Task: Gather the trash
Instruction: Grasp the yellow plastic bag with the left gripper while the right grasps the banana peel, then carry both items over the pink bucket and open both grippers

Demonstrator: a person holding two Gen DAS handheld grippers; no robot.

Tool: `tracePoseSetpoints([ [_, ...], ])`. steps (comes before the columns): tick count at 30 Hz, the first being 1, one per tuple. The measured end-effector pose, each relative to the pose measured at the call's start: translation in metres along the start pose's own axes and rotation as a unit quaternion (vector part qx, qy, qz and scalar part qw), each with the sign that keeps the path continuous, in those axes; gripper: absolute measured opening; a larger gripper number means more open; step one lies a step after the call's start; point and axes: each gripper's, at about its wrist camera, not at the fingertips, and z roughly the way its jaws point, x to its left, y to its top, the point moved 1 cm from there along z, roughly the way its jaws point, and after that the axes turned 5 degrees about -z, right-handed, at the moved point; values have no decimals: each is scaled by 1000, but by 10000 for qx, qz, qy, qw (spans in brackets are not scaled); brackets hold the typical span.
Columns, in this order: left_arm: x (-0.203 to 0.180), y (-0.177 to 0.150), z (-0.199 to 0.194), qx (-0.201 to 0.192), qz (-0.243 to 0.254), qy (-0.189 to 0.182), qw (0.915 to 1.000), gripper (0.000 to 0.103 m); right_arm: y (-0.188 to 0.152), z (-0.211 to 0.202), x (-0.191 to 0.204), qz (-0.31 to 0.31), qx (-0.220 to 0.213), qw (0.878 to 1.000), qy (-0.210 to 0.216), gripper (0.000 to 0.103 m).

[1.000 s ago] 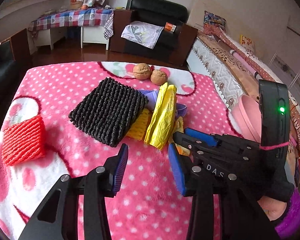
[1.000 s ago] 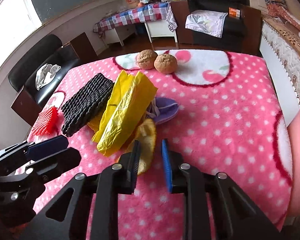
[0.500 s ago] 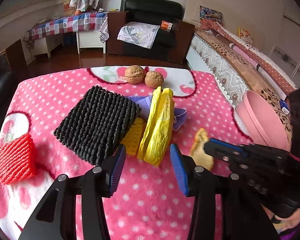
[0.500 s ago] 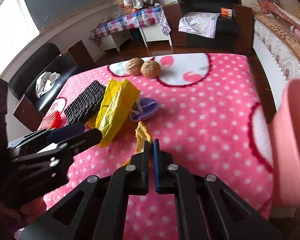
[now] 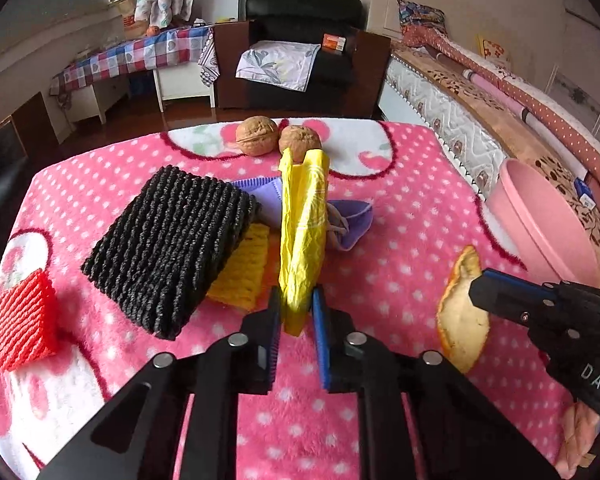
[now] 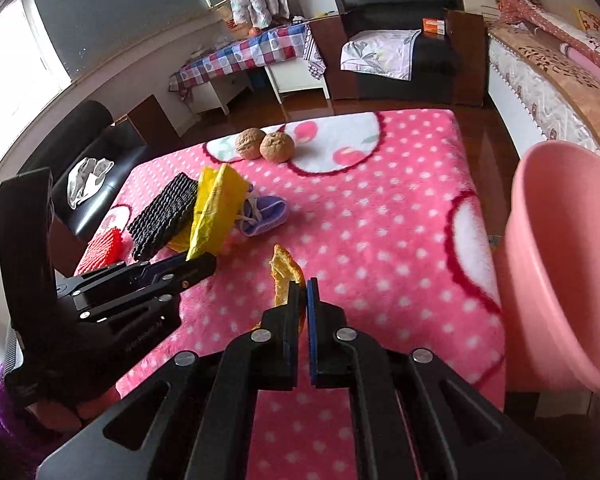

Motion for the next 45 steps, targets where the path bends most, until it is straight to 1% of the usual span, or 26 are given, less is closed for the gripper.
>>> tracePoseSetpoints([
  [4,6,2,-14,73,-340,-371,9987,11,0,-9,-3,87,-91,9999,2,4],
  [11,-1,7,-40,-55,-490,-710,9963,11,0,-28,-14,244,-284,9993,-49,4],
  [14,-9,8,-50,-123,-490,-827,9953,11,1,-40,-22,335,-414,9985,-110,4],
  [23,-50,22,-80,-439,-183,-1153,9922,11,3,-76,-52,642,-829,9934,-463,4],
  [28,-74,29,-89,-518,-9,-1304,9901,11,6,-96,-73,810,-1063,9884,-725,4],
  [32,-103,32,-92,-523,233,-1475,9874,11,4,-110,-90,957,-1189,9844,-880,4],
  [37,-141,33,-90,-492,535,-1665,9834,11,-2,-121,-110,1120,-1242,9800,-1080,4],
  [40,-166,33,-85,-403,671,-1793,9807,11,-5,-125,-121,1203,-1237,9778,-1188,4],
  [45,-196,30,-72,-257,864,-1884,9779,11,-10,-129,-142,1329,-1265,9735,-1366,4],
])
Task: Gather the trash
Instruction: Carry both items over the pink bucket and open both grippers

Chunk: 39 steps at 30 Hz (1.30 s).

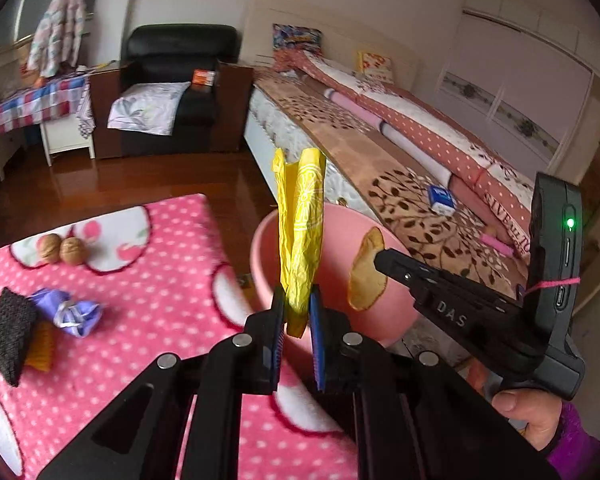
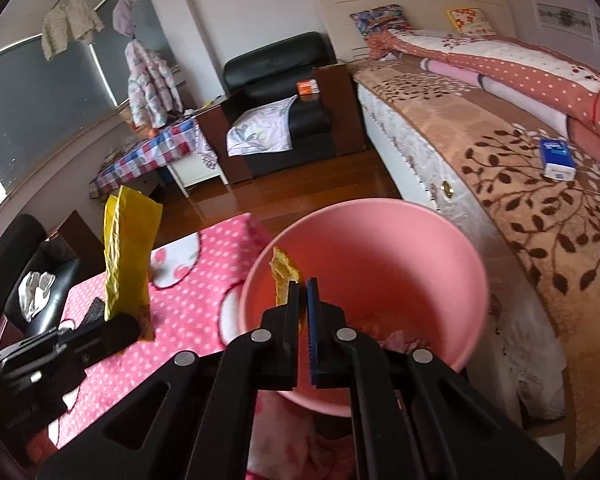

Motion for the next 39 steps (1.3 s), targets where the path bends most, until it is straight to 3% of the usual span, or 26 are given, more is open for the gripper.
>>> tracePoseSetpoints([
  [9,-25,-1,39,296,181,18,9994,11,-8,13,-33,219,64,9993,-305,4],
  [20,-27,-9,74,685,204,82,9974,13,-21,23,-54,473,183,9981,-339,4],
  [25,-27,-10,79,697,169,57,9974,25,-24,24,-56,542,186,9977,-355,4],
  [27,-27,-11,78,666,176,52,9976,37,-24,26,-57,581,197,9975,-356,4],
  [34,-25,-11,75,615,141,11,9980,47,-26,31,-64,775,278,9959,-380,6],
  [35,-24,-11,73,608,135,8,9981,49,-27,32,-65,813,294,9956,-368,9],
  [38,-21,-11,69,560,121,14,9984,52,-29,31,-65,876,272,9953,-313,33],
  [39,-19,-11,67,540,114,18,9985,54,-29,31,-64,874,247,9954,-300,36],
])
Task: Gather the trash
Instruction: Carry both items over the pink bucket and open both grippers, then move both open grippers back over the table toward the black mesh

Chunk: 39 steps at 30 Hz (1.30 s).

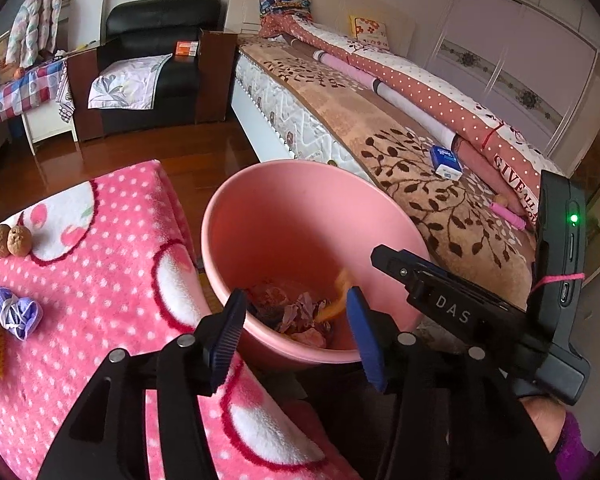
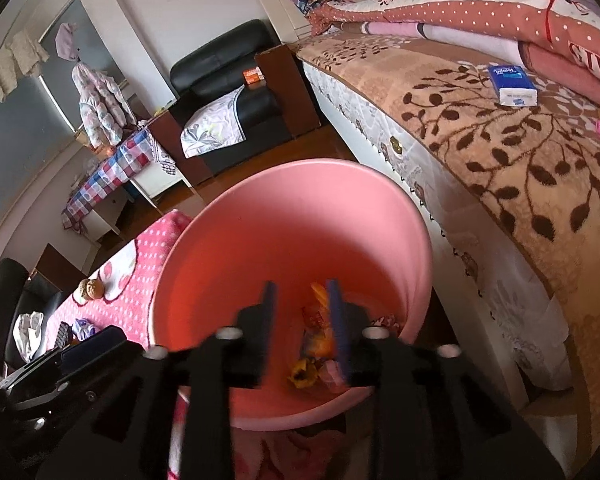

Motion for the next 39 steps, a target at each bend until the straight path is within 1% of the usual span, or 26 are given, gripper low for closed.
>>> tracePoseSetpoints([
  [2,2,0,-3,-28,-31,22,10000,56,-1,-1,2,-33,6,10000,-4,36],
  [9,19,-2,-21,-163,-206,78,9996,57,-3,-10,22,-262,-48,9996,15,36],
  [16,43,-10,-50,-373,-408,307,9980,57,-13,-20,55,-511,-60,9982,317,36],
  [22,63,-24,-71,-502,-453,634,9957,57,-31,-23,96,-873,104,9927,826,36],
  [29,93,-45,-96,-643,-619,899,9919,56,-54,-23,134,-1206,192,9857,1165,36],
  [34,119,-57,-110,-688,-888,977,9889,56,-69,-16,155,-1457,414,9809,1222,36],
  [39,135,-66,-118,-735,-961,1135,9861,56,-79,-10,169,-1587,569,9779,1232,36],
])
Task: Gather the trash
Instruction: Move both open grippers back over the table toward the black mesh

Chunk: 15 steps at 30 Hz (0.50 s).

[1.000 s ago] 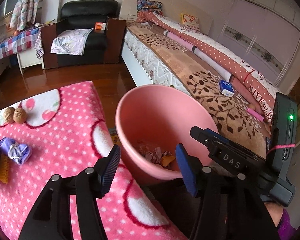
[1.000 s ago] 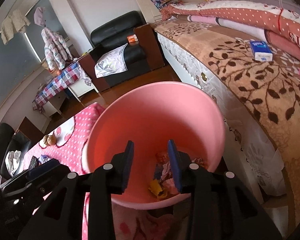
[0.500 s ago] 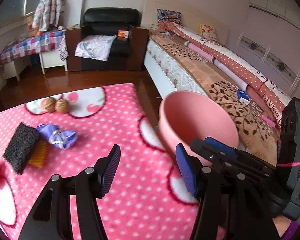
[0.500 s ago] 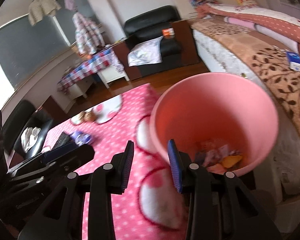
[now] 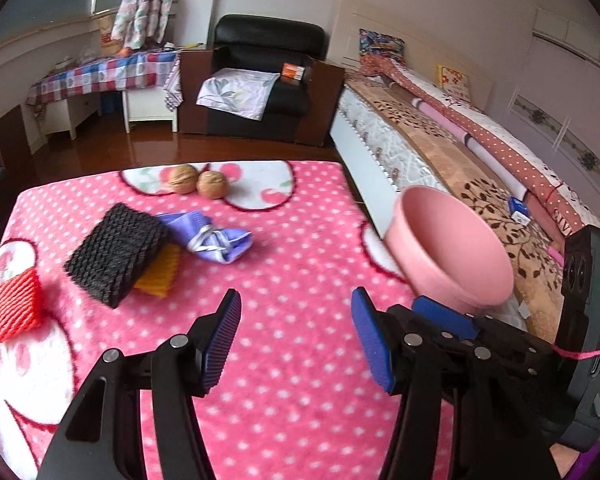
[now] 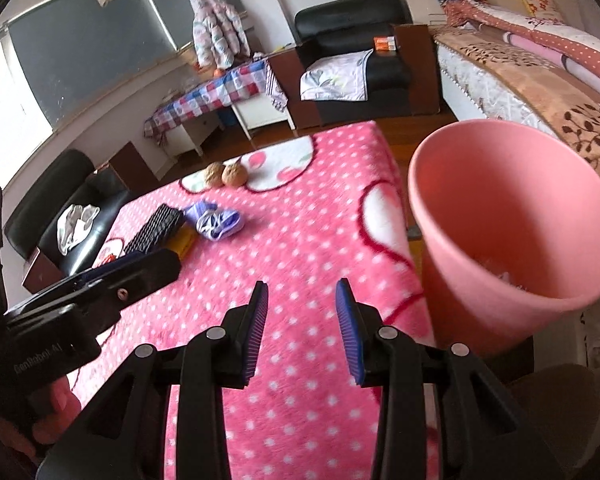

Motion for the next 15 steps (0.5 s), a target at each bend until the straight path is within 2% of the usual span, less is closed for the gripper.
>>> tracePoseSetpoints([
  [11,60,0,-12,-369,118,739,9965,56,-4,17,19,-201,230,9995,127,36],
  [15,84,5,-10,-364,43,901,9953,56,-4,22,23,-258,292,9990,196,36],
])
